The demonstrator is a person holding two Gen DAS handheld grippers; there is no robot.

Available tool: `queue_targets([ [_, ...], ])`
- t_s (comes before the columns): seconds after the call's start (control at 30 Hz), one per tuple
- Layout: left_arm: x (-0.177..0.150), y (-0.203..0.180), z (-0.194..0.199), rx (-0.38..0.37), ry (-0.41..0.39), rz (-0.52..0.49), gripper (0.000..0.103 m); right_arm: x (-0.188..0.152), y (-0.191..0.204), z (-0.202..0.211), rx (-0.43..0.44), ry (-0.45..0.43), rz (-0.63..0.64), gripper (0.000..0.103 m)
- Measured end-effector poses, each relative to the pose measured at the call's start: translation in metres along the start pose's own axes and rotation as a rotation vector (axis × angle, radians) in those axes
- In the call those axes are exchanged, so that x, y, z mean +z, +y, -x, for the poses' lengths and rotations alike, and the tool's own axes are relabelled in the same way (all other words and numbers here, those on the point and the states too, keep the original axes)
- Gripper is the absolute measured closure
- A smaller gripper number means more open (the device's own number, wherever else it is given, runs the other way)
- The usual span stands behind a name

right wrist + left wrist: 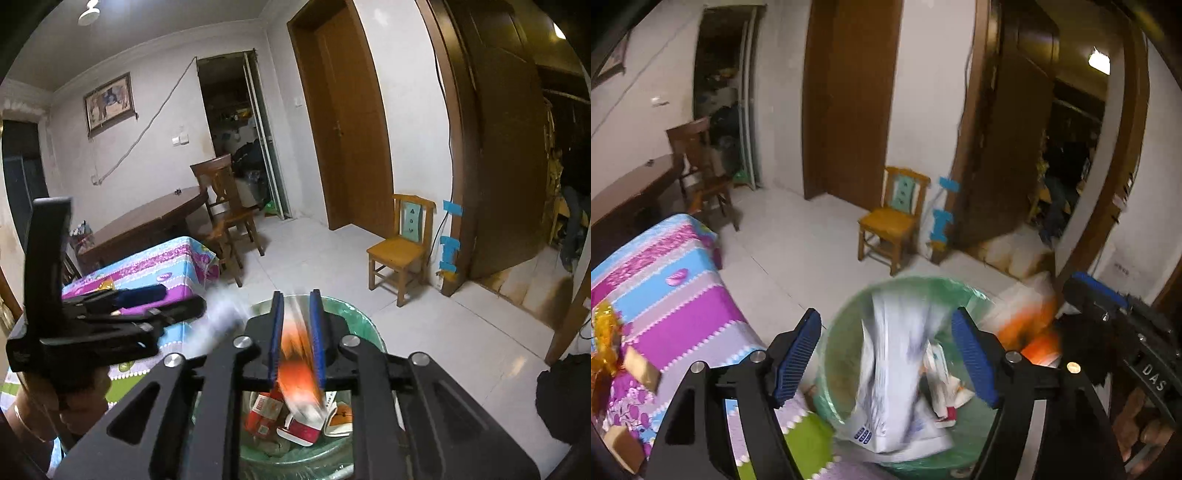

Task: Collect trash
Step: 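Open both tools to drop the wrapper and cup into the bin, then return both open tools to the trash on the table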

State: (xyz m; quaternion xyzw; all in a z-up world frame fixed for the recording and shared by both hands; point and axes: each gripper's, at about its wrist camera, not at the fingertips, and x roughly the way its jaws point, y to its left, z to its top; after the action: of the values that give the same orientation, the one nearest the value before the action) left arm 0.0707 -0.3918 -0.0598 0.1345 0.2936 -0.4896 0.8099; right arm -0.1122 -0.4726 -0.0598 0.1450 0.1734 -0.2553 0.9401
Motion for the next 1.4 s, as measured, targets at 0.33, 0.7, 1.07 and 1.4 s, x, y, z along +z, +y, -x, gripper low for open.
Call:
queue_targets([
  [0.33, -0.015, 0.006, 0.042, 0.081, -0.064, -0.017, 0.025, -0.001, 0.008, 0.007, 0.023, -0.018, 0.006, 0.089],
  [0.7, -0.063, 0.013, 0.097, 0.181, -0.115, -0.046, 0.02, 0.002, 0.05, 0.011, 0.105, -0.035, 0.089, 0.089],
  [1.07, -0.08, 0.106, 0.184, 0.285, -0.183, 0.113, 0.019, -0.015, 0.115, -0.013, 0.233, 0.044, 0.213, 0.085],
  [1.4, -0.069, 0.275, 0.244, 0.398, -0.058, 0.17, 0.018, -0.026, 0.154, -0.022, 0.309, 0.085, 0.283, 0.055],
])
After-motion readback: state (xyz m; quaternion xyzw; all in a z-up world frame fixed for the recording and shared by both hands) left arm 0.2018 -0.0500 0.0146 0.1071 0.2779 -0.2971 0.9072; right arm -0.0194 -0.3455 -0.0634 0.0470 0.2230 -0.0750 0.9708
